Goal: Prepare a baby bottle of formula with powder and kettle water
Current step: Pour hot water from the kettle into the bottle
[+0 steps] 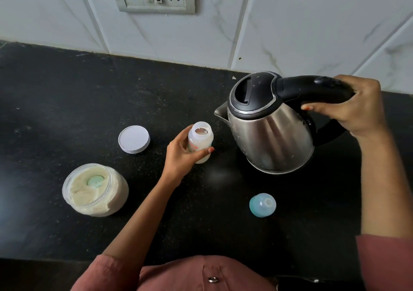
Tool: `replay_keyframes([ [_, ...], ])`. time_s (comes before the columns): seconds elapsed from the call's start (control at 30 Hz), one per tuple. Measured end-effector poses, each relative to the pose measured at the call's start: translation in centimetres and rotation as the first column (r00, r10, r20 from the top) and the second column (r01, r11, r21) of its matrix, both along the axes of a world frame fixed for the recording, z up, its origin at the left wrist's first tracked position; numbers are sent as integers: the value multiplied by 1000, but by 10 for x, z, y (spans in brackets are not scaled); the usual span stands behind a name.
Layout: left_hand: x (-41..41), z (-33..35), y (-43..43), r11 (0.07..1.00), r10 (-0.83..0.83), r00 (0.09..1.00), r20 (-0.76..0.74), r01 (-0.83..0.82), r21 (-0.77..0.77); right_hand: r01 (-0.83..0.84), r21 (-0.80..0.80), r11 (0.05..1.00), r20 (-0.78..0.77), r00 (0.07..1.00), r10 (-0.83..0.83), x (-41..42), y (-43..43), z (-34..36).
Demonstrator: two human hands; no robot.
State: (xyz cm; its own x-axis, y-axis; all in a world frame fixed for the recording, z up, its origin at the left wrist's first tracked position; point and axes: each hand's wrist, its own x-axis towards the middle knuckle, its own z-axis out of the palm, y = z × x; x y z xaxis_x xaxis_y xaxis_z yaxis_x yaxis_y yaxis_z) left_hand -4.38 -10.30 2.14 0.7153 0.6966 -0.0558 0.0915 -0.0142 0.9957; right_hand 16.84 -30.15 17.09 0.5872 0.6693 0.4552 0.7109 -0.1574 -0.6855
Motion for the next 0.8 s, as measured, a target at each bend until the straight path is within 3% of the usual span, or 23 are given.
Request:
replay_keyframes([
  [0.23, 1, -5, -7, 1000, -16, 1000, -23, 16, 11, 99, 170, 980, -182, 981, -68, 11, -14, -24],
  [0.8, -2, -13, -18, 999, -17, 999, -46, 19, 45, 214, 359, 908, -339, 937, -86, 62, -34, -68],
])
